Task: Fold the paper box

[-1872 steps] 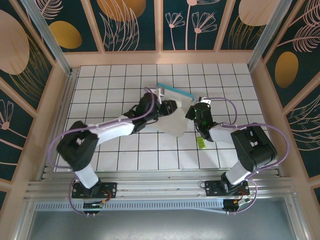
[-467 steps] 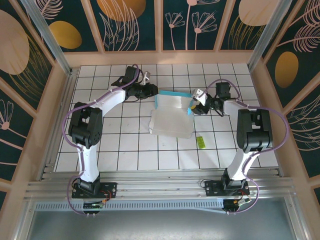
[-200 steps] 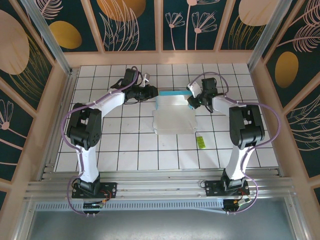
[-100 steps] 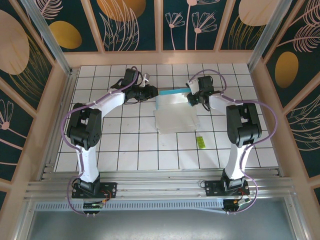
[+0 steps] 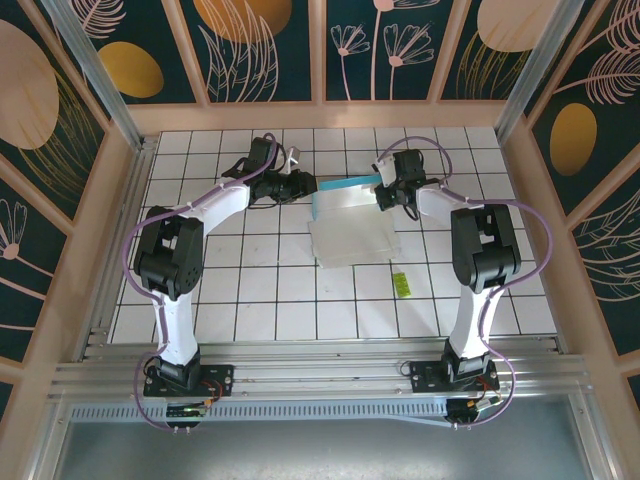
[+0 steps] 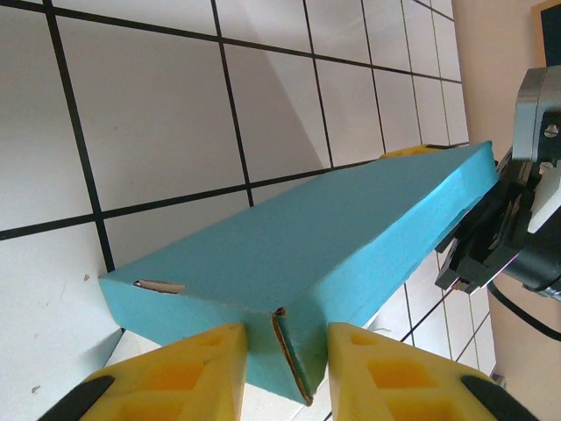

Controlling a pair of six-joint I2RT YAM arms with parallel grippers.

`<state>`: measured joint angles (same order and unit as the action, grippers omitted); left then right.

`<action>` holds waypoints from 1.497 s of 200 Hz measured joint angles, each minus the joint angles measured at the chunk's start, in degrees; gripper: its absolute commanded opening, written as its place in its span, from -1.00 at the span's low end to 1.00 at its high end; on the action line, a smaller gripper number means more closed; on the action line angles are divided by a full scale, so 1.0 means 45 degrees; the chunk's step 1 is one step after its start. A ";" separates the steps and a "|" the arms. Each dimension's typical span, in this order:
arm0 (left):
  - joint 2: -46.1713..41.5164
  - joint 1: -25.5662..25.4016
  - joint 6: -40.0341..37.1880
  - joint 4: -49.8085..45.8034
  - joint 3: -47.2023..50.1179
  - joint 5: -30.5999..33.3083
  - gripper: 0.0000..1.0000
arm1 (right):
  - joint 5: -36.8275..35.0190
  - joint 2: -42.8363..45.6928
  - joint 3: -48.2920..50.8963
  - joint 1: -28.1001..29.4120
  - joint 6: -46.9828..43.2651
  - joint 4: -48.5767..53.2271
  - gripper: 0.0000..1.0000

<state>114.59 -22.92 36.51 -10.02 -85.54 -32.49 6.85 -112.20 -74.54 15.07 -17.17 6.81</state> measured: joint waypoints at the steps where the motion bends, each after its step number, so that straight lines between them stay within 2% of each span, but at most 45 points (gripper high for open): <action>1: 0.0000 0.0000 0.0000 0.0000 0.0000 0.0000 -0.41 | -0.0005 -0.0005 0.0000 0.0005 0.0000 0.0015 -0.76; 23: 0.0000 0.0000 0.0000 0.0000 0.0000 0.0000 -0.41 | 0.0000 -0.0034 -0.0044 0.0010 0.0092 0.0160 -0.70; 32: 0.0000 0.0000 0.0000 0.0000 0.0000 0.0000 -0.41 | 0.0005 -0.0049 -0.0044 0.0010 0.0097 0.0180 -0.76; 48: 0.0000 0.0000 0.0000 0.0000 0.0000 -0.0010 -0.41 | -0.0039 -0.0058 -0.0044 0.0005 0.0214 0.0180 -1.00; 84: 0.0000 -0.0005 0.0000 -0.0005 0.0000 -0.0010 -0.41 | -0.0102 -0.0058 -0.0044 0.0010 0.0243 0.0160 -1.00; 91: 0.0000 -0.0005 0.0005 -0.0005 0.0000 -0.0010 -0.41 | -0.0117 -0.0083 -0.0078 0.0010 0.0257 0.0175 -0.78; 96: 0.0000 -0.0005 0.0000 -0.0005 0.0000 -0.0010 -0.41 | -0.0131 -0.0102 -0.0112 0.0010 0.0277 0.0175 -0.70; 118: 0.0000 -0.0010 0.0005 -0.0005 0.0000 -0.0005 -0.41 | -0.0194 -0.0199 -0.0155 0.0083 0.0384 0.0253 -0.64; 138: 0.0000 -0.0015 0.0039 0.0000 0.0000 0.0005 -0.41 | -0.0413 -0.0301 -0.0146 0.0151 0.0355 0.0253 -0.80; 149: 0.0000 -0.0015 0.0049 0.0000 0.0000 0.0015 -0.41 | -0.0525 -0.0306 -0.0146 0.0151 0.0476 0.0253 -1.00; 189: 0.0000 -0.0019 0.0049 0.0000 0.0000 0.0029 -0.41 | -0.0607 -0.0330 -0.0151 0.0165 0.0481 0.0199 -1.00; 195: 0.0000 -0.0019 0.0049 0.0000 0.0000 0.0029 -0.41 | -0.0612 -0.0330 -0.0151 0.0165 0.0510 0.0194 -0.81; 203: 0.0000 -0.0019 0.0049 0.0000 0.0000 0.0029 -0.41 | -0.0622 -0.0330 -0.0151 0.0165 0.0534 0.0165 -0.77; 207: 0.0000 -0.0024 0.0049 0.0000 0.0000 0.0034 -0.41 | -0.0622 -0.0330 -0.0151 0.0165 0.0568 0.0165 -0.79; 218: 0.0000 -0.0024 0.0049 0.0000 0.0000 0.0039 -0.41 | -0.0622 -0.0335 -0.0151 0.0175 0.0559 0.0165 -1.00; 234: 0.0000 -0.0024 0.0049 0.0000 0.0000 0.0039 -0.41 | -0.0622 -0.0340 -0.0146 0.0175 0.0568 0.0155 -1.00; 268: 0.0000 -0.0029 0.0049 -0.0005 0.0000 0.0034 -0.42 | -0.0267 0.0155 0.0903 0.0175 0.0525 -0.0753 -0.34; 299: 0.0000 -0.0078 0.0044 -0.0010 0.0000 0.0034 -0.42 | 0.0554 0.1151 0.2283 0.0092 0.0573 -0.1132 -0.25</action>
<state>114.59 -23.27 36.71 -10.07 -85.54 -32.34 9.34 -107.02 -64.27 15.49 -14.59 1.72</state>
